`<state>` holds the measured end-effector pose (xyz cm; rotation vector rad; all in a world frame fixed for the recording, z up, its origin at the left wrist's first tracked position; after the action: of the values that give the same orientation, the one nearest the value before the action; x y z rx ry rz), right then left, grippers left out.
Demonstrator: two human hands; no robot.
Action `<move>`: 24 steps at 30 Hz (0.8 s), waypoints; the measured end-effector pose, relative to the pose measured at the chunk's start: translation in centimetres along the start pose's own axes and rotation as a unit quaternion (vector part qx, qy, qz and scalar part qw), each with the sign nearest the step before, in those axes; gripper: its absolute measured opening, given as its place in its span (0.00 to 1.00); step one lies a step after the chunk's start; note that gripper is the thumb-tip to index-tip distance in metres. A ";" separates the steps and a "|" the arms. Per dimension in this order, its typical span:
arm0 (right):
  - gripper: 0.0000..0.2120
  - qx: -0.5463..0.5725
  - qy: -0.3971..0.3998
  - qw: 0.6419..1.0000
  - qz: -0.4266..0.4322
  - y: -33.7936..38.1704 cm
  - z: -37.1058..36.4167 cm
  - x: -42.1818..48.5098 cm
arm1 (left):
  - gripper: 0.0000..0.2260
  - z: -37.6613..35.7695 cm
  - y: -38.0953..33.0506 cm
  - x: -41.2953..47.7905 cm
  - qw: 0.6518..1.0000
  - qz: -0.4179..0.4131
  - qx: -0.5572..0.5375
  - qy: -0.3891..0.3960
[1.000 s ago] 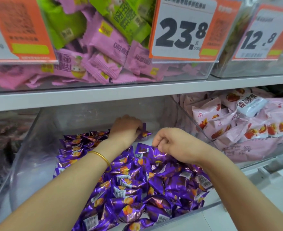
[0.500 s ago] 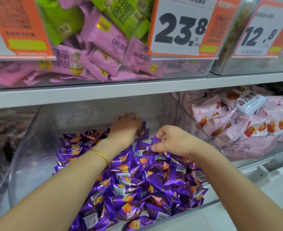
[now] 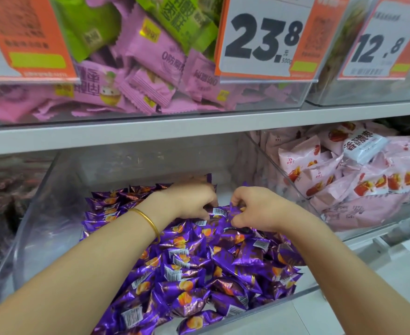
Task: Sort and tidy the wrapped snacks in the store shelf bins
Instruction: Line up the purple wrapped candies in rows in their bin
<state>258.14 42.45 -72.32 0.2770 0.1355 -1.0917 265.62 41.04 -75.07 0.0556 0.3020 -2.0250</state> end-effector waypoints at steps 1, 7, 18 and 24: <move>0.17 -0.007 -0.003 1.000 0.005 0.2 0.0 0.0 | 0.18 0.0 0.0 0.0 1.000 0.005 0.005 -0.002; 0.21 -0.055 0.041 0.997 0.028 1.1 -1.0 0.0 | 0.11 1.7 0.8 -0.8 0.993 0.052 -0.004 -0.105; 0.14 0.117 -0.079 0.989 0.052 0.9 0.9 -0.2 | 0.14 2.4 1.8 -1.5 0.978 0.091 0.057 -0.177; 0.15 0.371 -0.168 0.913 -0.002 -1.3 3.8 -0.7 | 0.14 3.3 1.2 -1.8 0.967 0.088 0.043 -0.234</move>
<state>256.59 41.44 -68.72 0.7611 -0.6054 -1.1438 267.86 41.32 -71.82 -0.3286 -0.0886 -1.8077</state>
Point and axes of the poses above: each hand's wrist, its own x-axis towards the middle knuckle, its own z-axis out of the back of the hand, y = z × x, the point moved 10 cm from there along x, towards the middle knuckle, and after that the axes turned 11 degrees about -x, right-handed, at the moved point
